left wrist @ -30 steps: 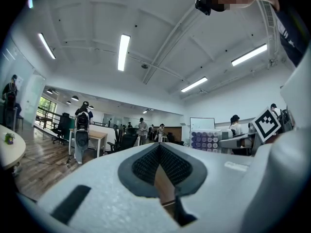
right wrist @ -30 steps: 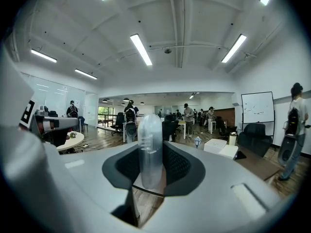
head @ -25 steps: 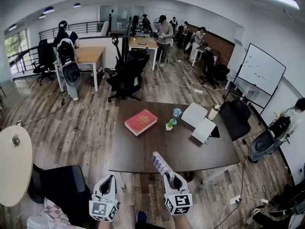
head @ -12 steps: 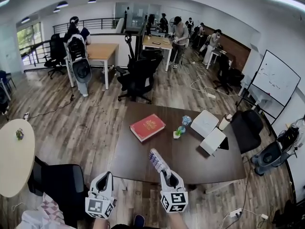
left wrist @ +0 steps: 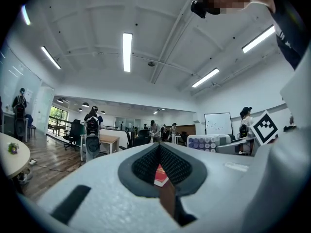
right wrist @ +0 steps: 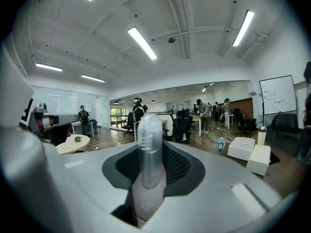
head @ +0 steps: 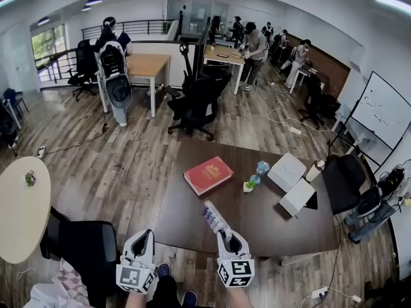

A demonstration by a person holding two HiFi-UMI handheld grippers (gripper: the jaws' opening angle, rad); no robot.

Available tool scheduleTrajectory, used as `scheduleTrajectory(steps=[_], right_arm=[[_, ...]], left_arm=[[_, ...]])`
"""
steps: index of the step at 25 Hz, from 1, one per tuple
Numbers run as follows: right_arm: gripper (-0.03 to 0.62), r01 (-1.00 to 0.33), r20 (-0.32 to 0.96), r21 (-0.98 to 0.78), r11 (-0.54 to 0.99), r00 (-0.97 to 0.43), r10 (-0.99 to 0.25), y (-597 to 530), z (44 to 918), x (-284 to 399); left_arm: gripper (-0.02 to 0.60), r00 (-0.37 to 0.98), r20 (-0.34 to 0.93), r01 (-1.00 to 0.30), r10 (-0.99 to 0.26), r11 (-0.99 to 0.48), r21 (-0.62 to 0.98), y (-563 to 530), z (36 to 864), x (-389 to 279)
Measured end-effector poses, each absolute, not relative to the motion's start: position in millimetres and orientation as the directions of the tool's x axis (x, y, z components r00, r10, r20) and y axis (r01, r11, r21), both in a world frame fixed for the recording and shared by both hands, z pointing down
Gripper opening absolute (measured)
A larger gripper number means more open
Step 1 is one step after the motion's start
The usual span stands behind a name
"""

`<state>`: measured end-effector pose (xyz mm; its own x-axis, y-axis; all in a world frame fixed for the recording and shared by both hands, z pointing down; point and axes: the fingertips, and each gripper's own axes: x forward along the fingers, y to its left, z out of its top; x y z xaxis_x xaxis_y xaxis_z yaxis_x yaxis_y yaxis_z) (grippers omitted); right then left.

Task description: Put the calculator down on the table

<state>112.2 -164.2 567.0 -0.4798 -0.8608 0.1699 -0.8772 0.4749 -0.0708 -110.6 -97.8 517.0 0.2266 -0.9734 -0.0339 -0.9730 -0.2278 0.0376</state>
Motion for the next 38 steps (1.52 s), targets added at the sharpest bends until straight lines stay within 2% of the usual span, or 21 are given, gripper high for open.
scheduleTrajectory(steps=[21, 28, 38], right_arm=[[0.115, -0.937, 0.126, 0.000, 0.350, -0.347, -0.929, -323.7, 542.4, 19.9], [0.115, -0.935, 0.123, 0.018, 0.355, -0.351, -0.928, -355.4, 535.5, 17.5], [0.115, -0.907, 0.141, 0.026, 0.421, -0.413, -0.900, -403.0, 546.5, 25.1]], left_arm=[[-0.005, 0.371, -0.089, -0.926, -0.924, -0.375, 0.030, -298.3, 502.7, -223.2], [-0.005, 0.399, -0.110, -0.914, -0.911, -0.405, 0.038, -337.9, 498.3, -217.0], [-0.005, 0.344, -0.121, -0.936, -0.931, -0.351, 0.039, -373.1, 499.6, -199.7]])
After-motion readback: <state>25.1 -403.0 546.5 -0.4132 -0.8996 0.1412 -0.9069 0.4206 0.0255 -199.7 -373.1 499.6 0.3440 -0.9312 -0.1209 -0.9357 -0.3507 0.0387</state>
